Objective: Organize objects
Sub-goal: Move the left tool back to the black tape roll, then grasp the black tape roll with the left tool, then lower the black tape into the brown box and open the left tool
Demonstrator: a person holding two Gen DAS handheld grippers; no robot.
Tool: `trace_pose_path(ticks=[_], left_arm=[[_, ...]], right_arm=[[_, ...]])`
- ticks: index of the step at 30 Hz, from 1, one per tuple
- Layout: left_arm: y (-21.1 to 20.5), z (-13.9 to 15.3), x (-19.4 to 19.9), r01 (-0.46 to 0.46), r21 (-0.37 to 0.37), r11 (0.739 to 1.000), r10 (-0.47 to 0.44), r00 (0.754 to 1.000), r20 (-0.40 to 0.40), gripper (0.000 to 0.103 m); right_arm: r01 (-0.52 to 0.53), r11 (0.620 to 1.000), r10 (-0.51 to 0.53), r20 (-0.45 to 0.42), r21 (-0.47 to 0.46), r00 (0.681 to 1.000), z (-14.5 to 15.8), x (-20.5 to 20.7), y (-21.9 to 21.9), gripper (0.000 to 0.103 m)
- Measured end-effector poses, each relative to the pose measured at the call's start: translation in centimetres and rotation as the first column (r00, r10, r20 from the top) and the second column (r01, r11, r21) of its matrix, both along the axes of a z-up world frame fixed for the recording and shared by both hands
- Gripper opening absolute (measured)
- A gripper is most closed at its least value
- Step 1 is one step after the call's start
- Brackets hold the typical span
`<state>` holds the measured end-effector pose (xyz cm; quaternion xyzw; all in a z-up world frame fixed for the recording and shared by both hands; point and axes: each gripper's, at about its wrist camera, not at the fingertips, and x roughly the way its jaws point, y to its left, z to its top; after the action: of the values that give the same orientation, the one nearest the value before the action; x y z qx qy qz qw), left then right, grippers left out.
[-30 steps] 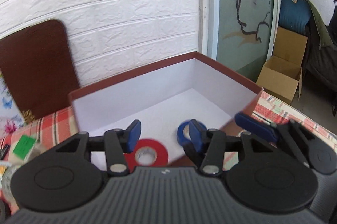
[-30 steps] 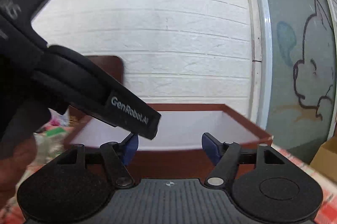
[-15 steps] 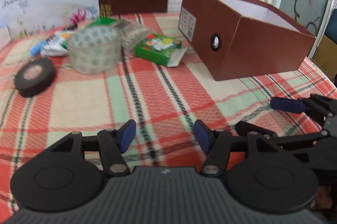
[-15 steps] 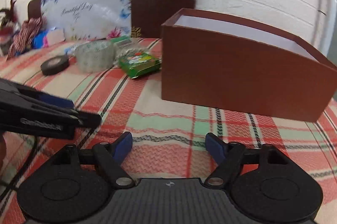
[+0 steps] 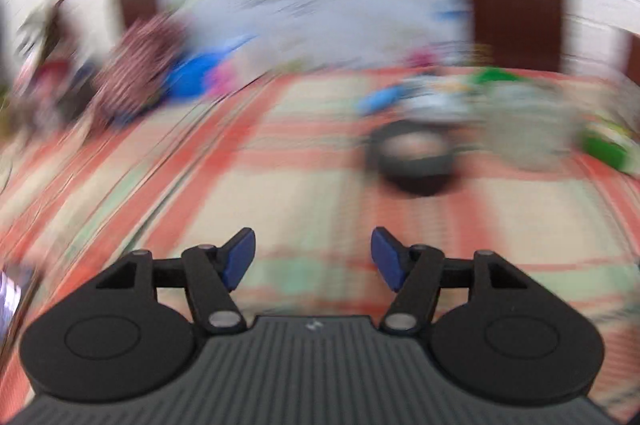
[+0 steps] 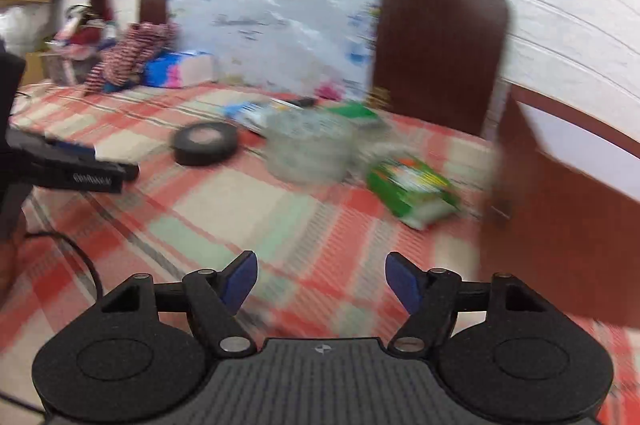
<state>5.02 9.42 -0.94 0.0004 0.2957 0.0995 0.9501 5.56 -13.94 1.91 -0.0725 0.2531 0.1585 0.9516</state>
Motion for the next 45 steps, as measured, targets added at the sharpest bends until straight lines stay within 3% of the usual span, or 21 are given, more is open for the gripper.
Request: trace_pose_path(ticks=[1, 2, 4, 7, 9, 12, 17, 21, 25, 28, 30, 31, 33, 34, 38, 40, 42, 45], left_arm=[[2.1, 0.1, -0.1, -0.043, -0.127, 0.991, 0.046, 0.999, 0.018, 0.075], [3.8, 0.2, -0.4, -0.094, -0.205, 0.974, 0.106, 0.993, 0.046, 0.080], [5.2, 0.1, -0.5, -0.159, -0.268, 0.950, 0.182, 0.981, 0.064, 0.081], [4.7, 0.2, -0.5, -0.149, -0.252, 0.956, 0.175, 0.981, 0.083, 0.082], [4.6, 0.3, -0.4, -0.133, -0.251, 0.959, 0.160, 0.983, 0.089, 0.082], [4.8, 0.3, -0.7, -0.126, -0.264, 0.956, 0.156, 0.983, 0.094, 0.085], [4.5, 0.1, -0.6, -0.113, -0.251, 0.961, 0.141, 0.985, 0.097, 0.087], [4.4, 0.1, -0.5, -0.106, -0.244, 0.964, 0.132, 0.987, 0.091, 0.088], [3.8, 0.1, -0.3, -0.087, -0.217, 0.972, 0.105, 0.992, 0.071, 0.090], [2.3, 0.2, 0.2, -0.053, -0.147, 0.988, 0.059, 0.998, 0.034, 0.090], [-0.3, 0.7, 0.0, 0.033, -0.092, 0.995, -0.032, 0.999, 0.017, 0.088], [-1.8, 1.3, -0.5, 0.097, -0.101, 0.990, -0.095, 0.995, 0.026, 0.088], [-5.8, 2.6, -1.6, 0.252, -0.122, 0.960, -0.249, 0.968, 0.034, 0.088], [-8.0, 3.3, -2.2, 0.342, -0.125, 0.931, -0.342, 0.939, 0.024, 0.088], [-15.6, 4.8, -4.3, 0.626, -0.161, 0.763, -0.638, 0.769, -0.034, 0.088], [-17.9, 4.9, -4.8, 0.687, -0.172, 0.706, -0.705, 0.705, -0.079, 0.088], [-19.1, 4.7, -4.5, 0.702, -0.217, 0.679, -0.732, 0.672, -0.116, 0.084], [-20.5, 3.2, -3.5, 0.680, -0.262, 0.685, -0.728, 0.652, -0.212, 0.070]], right_arm=[[-0.032, 0.999, 0.032, 0.004, 0.017, 0.999, 0.3, 1.1, 1.4, 0.070], [-0.064, 0.998, 0.064, 0.011, 0.028, 0.998, 0.4, 2.3, 2.9, 0.070], [-0.133, 0.991, 0.132, 0.028, 0.021, 0.991, 0.4, 4.5, 6.1, 0.070], [-0.156, 0.987, 0.157, 0.016, -0.039, 0.988, -0.7, 8.5, 10.4, 0.077], [-0.131, 0.989, 0.129, -0.038, -0.065, 0.991, -1.5, 11.4, 12.0, 0.083], [-0.136, 0.990, 0.134, -0.060, -0.030, 0.989, -1.5, 12.3, 12.0, 0.076], [-0.115, 0.993, 0.113, -0.077, -0.014, 0.991, -1.6, 9.3, 9.2, 0.077], [-0.083, 0.997, 0.081, -0.092, -0.009, 0.992, -2.0, 4.2, 4.8, 0.077], [0.061, 0.998, -0.063, -0.095, -0.021, 0.994, -2.1, -1.8, -0.8, 0.076], [0.229, 0.973, -0.230, -0.090, -0.022, 0.969, -2.0, -5.4, -4.8, 0.076], [0.319, 0.947, -0.320, -0.093, -0.022, 0.943, -1.9, -7.0, -6.7, 0.084], [0.331, 0.944, -0.331, -0.091, -0.018, 0.939, -2.0, -7.8, -7.3, 0.085], [0.329, 0.944, -0.330, -0.077, -0.022, 0.941, -2.0, -8.7, -7.5, 0.085], [0.326, 0.945, -0.328, -0.071, -0.031, 0.942, -2.1, -8.8, -7.4, 0.085], [0.305, 0.951, -0.307, -0.058, -0.049, 0.950, -2.2, -8.8, -6.9, 0.084], [0.300, 0.953, -0.302, -0.057, -0.041, 0.952, -2.4, -8.7, -7.2, 0.084], [0.299, 0.954, -0.300, -0.055, -0.036, 0.952, -2.5, -8.7, -7.4, 0.084], [0.291, 0.956, -0.293, -0.053, -0.030, 0.955, -2.5, -8.7, -7.4, 0.084]])
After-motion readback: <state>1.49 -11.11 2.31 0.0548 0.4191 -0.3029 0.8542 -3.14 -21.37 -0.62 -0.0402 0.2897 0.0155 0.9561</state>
